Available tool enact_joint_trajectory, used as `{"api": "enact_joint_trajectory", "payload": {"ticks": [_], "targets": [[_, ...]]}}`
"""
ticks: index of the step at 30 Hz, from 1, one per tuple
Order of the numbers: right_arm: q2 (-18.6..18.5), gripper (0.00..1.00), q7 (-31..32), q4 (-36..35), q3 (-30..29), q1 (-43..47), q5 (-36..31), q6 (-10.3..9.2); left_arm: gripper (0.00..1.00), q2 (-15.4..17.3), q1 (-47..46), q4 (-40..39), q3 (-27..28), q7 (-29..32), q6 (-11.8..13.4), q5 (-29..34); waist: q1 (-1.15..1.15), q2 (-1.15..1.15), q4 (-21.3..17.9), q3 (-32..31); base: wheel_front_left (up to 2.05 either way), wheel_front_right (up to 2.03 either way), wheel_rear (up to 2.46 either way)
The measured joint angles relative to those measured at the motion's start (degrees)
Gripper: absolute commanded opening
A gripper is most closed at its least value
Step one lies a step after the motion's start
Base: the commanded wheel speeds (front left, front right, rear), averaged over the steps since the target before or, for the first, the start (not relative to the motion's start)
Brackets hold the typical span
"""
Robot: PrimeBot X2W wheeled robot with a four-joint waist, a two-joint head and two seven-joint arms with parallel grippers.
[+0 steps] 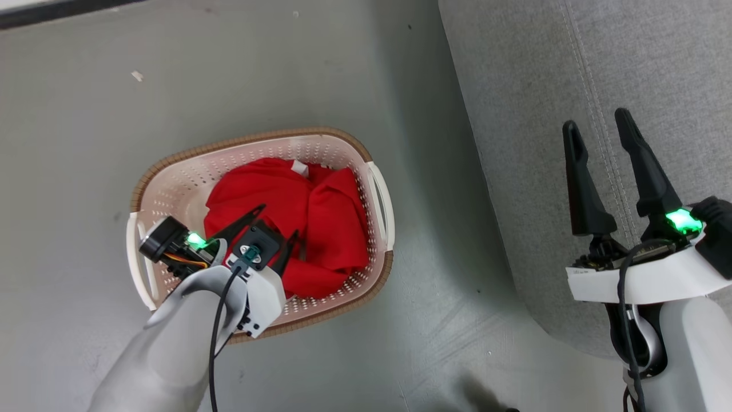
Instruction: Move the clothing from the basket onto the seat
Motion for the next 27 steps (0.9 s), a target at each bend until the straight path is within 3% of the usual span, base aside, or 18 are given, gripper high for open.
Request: {"api": "enact_joint_trajectory", "payload": {"ticks": [21, 27], "targets": [[-0.03, 1.00, -0.01, -0.57, 2.86, -7.12, 2.21, 0.00, 1.00, 3.38, -7.97, 5.80, -0.30, 1.02, 0.09, 2.30, 0.00, 0.00, -4.45, 9.51, 0.00, 0.00, 0.00], [-0.03, 1.00, -0.01, -0.75, 3.44, -9.12, 3.53, 0.00, 1.00, 4.39, -9.99, 7.34, -0.38, 2.00, 1.11, 4.28, 0.00, 0.00, -5.73, 12.24, 0.00, 0.00, 0.00]]}}
